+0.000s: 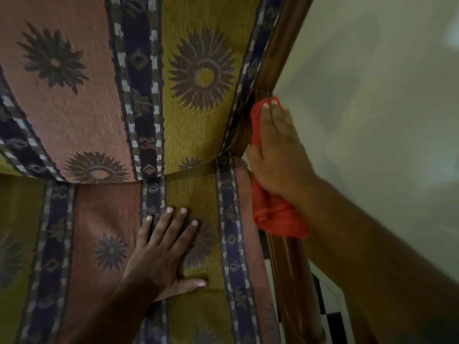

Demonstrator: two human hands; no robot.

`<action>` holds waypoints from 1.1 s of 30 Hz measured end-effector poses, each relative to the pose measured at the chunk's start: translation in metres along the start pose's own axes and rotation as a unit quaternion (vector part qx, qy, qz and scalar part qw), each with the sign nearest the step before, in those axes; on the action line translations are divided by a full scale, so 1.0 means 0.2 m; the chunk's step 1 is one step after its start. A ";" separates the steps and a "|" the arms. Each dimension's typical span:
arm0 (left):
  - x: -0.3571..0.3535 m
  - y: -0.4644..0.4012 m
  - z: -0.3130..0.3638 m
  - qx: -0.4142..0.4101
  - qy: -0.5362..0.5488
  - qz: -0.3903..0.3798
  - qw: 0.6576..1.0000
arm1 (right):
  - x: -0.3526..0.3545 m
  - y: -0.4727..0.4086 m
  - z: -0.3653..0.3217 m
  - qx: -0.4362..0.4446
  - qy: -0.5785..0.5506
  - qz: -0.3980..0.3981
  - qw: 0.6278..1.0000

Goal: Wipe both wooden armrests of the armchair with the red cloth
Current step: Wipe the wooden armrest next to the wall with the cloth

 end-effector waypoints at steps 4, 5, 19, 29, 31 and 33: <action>0.00 0.00 0.00 -0.003 -0.018 0.013 1.000 | 0.03 -0.16 0.03 -0.012 -0.002 0.015 1.000; 0.01 0.00 0.00 -0.005 -0.018 0.017 1.000 | 0.03 -0.15 0.03 -0.015 -0.009 0.019 1.000; 0.06 -0.01 0.00 0.008 -0.032 0.039 0.999 | -0.04 0.32 -0.09 0.037 0.049 -0.035 0.997; 0.06 0.01 0.04 0.023 -0.065 0.041 0.997 | -0.06 0.44 -0.12 0.045 0.058 -0.045 0.996; 0.06 0.01 0.04 0.025 -0.071 0.035 0.997 | -0.07 0.52 -0.14 0.067 0.074 -0.042 0.994; 0.07 0.00 0.04 0.028 -0.070 0.032 0.997 | -0.06 0.56 -0.13 0.074 0.048 -0.042 0.995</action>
Point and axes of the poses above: each hand's wrist, its own y-axis away from the middle knuckle, its own x-axis out of the back of the hand, z = x × y, the point moved 5 cm from there along -y, towards the middle knuckle, and after that the axes turned 12 degrees about x, right-handed, at the moved point
